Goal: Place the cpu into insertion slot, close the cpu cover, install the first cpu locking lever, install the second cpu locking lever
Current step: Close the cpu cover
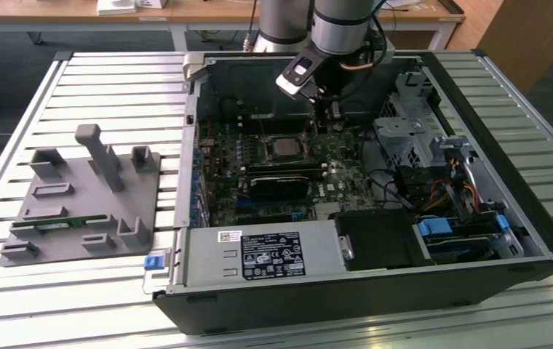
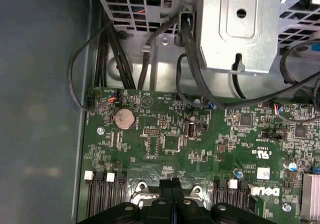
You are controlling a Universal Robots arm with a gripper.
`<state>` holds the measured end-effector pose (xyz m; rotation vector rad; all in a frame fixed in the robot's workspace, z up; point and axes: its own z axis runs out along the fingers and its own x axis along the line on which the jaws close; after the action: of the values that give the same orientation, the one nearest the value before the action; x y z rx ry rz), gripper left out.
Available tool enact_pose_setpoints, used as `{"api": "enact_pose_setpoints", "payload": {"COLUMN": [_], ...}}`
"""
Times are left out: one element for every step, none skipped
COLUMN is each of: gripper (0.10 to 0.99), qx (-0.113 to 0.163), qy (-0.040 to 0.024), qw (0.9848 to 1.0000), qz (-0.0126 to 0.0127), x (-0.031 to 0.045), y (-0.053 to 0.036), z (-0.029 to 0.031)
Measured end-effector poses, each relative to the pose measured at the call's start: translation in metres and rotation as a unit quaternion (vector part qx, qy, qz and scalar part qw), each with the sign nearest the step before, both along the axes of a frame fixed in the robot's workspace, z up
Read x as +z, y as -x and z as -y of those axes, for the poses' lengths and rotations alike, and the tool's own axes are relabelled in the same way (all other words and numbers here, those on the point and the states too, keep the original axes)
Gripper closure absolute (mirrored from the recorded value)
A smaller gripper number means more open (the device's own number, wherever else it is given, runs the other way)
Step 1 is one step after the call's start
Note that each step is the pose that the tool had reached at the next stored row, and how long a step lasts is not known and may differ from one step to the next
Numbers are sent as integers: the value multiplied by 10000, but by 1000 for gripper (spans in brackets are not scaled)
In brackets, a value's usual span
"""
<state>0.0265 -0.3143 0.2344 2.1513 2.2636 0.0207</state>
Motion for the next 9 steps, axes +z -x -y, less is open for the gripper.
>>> {"api": "enact_pose_setpoints", "payload": {"gripper": [980,980,980,980,980,980,980,980,980], "qx": [0,0,0,0,0,0,0,0,0], "qy": [1,1,1,0,0,0,0,0,0], "qw": [10000,10000,10000,10000,10000,10000,10000,10000,10000], "qz": [0,0,0,0,0,0,0,0,0], "x": [-1,-3,-5,-6,-8,-10,-11,-13,-15], "y": [10,22,34,46,58,71,85,100,113], "z": [0,0,0,0,0,0,0,0,0]}}
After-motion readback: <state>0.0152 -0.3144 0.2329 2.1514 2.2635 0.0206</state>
